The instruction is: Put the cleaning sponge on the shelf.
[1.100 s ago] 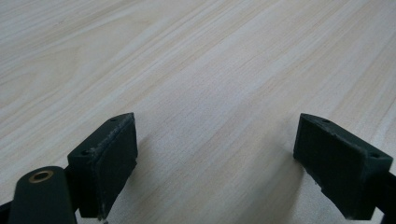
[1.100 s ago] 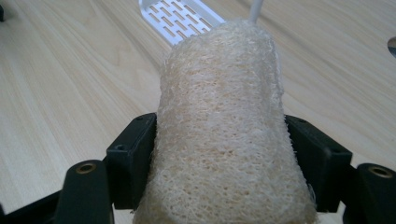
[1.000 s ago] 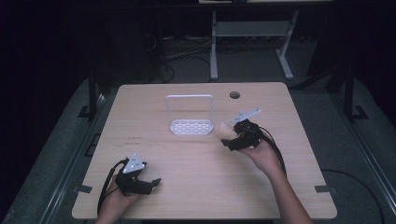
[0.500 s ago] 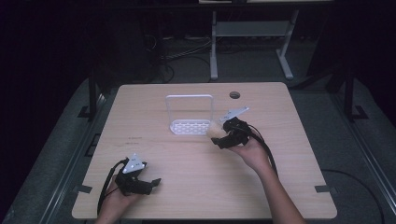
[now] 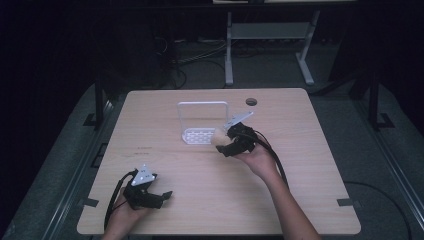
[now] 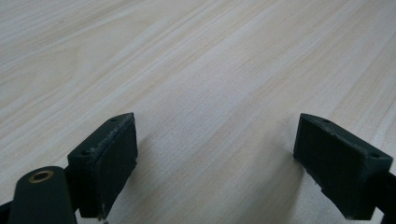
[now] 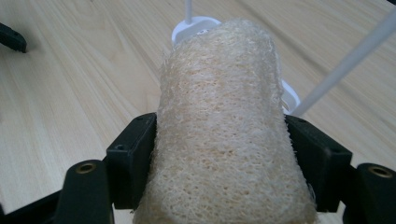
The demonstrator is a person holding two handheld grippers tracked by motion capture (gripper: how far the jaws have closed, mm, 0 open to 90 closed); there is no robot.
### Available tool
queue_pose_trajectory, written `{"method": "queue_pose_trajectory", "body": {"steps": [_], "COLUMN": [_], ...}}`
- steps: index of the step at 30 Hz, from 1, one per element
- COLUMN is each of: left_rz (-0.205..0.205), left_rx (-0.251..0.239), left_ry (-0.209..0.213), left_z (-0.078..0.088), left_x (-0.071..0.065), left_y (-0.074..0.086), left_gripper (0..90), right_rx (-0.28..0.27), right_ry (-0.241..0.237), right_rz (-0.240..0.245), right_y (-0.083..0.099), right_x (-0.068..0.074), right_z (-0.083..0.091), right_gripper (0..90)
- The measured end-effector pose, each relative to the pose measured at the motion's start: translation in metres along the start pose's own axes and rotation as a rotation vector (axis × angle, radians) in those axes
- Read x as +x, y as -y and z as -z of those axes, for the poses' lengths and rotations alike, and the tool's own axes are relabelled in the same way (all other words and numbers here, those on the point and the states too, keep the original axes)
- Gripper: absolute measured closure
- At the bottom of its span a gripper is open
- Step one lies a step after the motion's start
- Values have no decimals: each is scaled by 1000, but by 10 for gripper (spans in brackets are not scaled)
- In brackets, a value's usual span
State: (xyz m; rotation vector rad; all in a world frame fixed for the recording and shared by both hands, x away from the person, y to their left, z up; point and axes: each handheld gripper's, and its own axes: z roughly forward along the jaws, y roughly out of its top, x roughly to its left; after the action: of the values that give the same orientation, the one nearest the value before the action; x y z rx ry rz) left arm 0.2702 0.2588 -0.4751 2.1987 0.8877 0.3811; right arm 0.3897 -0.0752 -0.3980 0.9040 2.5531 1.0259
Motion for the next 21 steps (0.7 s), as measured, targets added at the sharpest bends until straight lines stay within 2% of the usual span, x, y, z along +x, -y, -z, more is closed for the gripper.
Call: {"method": "queue_pose_trajectory", "body": {"steps": [21], "left_rz": [-2], "left_rx": [1], "left_ry": [0], "left_z": [0], "left_x": [0], "left_y": [0], "left_gripper": [129], "right_rx": [1], "right_ry": [-24], "right_rz": [21], "right_y": [-28], "right_x": [9], "right_z": [-33], "right_gripper": [298]}}
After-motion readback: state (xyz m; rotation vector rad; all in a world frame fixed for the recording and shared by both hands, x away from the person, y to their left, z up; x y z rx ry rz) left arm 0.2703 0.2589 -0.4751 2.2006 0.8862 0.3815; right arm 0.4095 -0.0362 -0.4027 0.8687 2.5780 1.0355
